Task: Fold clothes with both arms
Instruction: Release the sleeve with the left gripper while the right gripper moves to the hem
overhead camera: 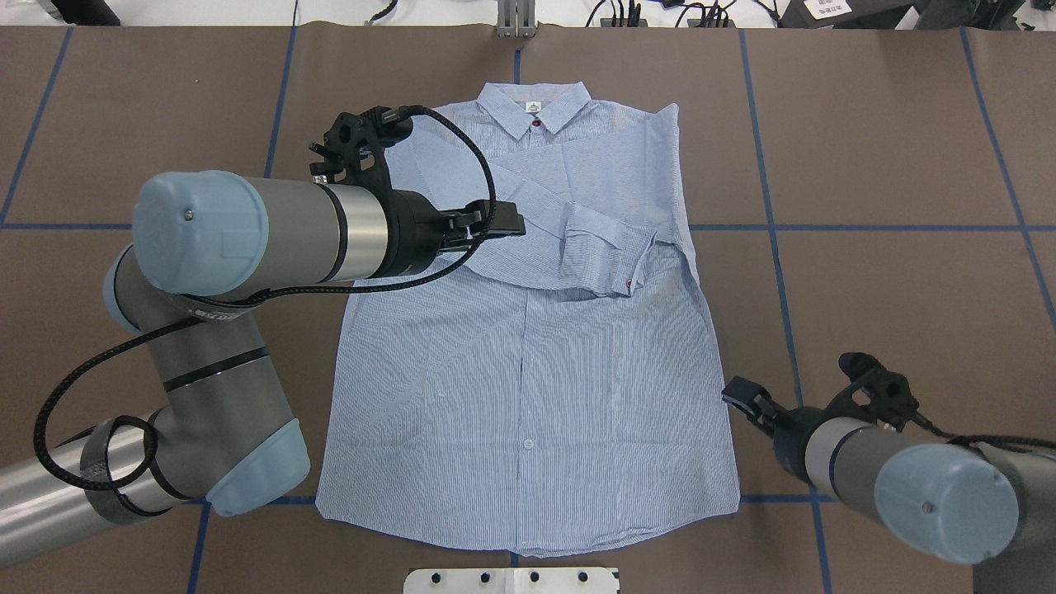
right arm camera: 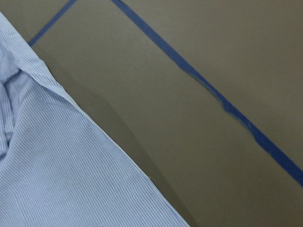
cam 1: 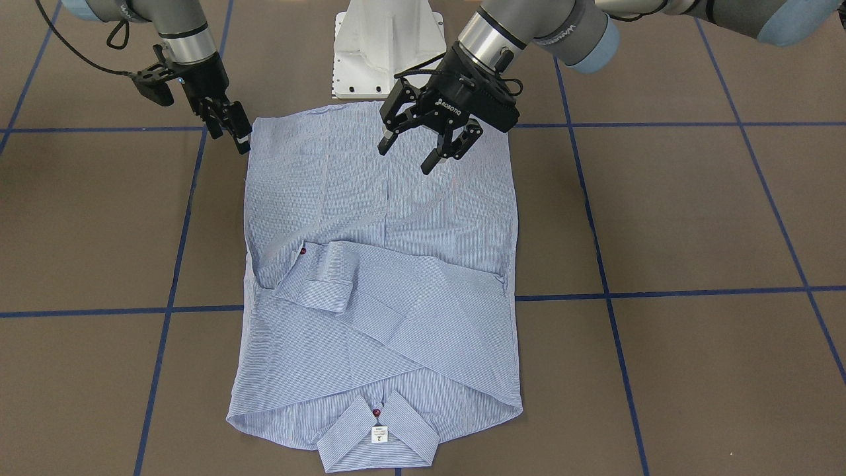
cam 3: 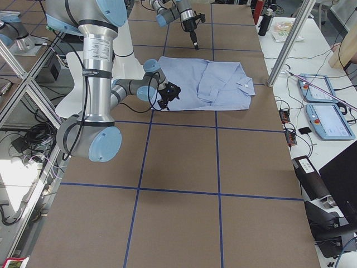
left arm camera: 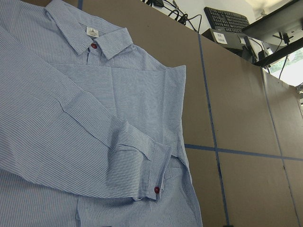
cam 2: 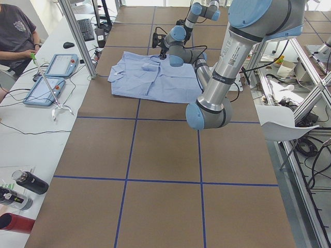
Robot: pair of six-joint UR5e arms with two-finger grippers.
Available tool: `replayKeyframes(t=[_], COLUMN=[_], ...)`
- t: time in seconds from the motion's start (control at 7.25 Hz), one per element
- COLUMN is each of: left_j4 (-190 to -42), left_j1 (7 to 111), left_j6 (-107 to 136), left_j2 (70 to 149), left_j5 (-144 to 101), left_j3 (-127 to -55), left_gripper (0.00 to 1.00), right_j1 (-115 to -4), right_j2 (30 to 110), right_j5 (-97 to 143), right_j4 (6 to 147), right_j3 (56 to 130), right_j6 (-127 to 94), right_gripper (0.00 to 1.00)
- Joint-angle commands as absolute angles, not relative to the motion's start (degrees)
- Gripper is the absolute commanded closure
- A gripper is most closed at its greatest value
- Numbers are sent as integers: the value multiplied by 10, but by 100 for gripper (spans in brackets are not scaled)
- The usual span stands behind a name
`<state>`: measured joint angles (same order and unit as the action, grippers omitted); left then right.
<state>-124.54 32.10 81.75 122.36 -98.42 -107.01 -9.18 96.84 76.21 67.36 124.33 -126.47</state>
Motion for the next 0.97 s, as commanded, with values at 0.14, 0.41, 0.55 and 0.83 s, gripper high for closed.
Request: replayKeyframes(t=[0.14, 0.41, 0.55, 0.83], left_j4=[-1229, -1193, -1193, -1193], left_j1=[333, 333, 330, 330], left_j6=[789, 791, 792, 794], left_j2=[1218, 1214, 1204, 1201], left_j5=[-984, -983, -983, -983], left_j3=[-1084, -1111, -1118, -1119], left_gripper=[18, 17, 17, 17], right_j1=[-4, 1, 1, 3], right_j2=[973, 959, 942, 940], right_j5=[697, 698, 699, 700], right_j4=[699, 700, 700, 700], right_j3=[1239, 1224, 1208, 1205], right_j6=[-1346, -1354, -1357, -1369], right_gripper=[6, 11, 13, 34])
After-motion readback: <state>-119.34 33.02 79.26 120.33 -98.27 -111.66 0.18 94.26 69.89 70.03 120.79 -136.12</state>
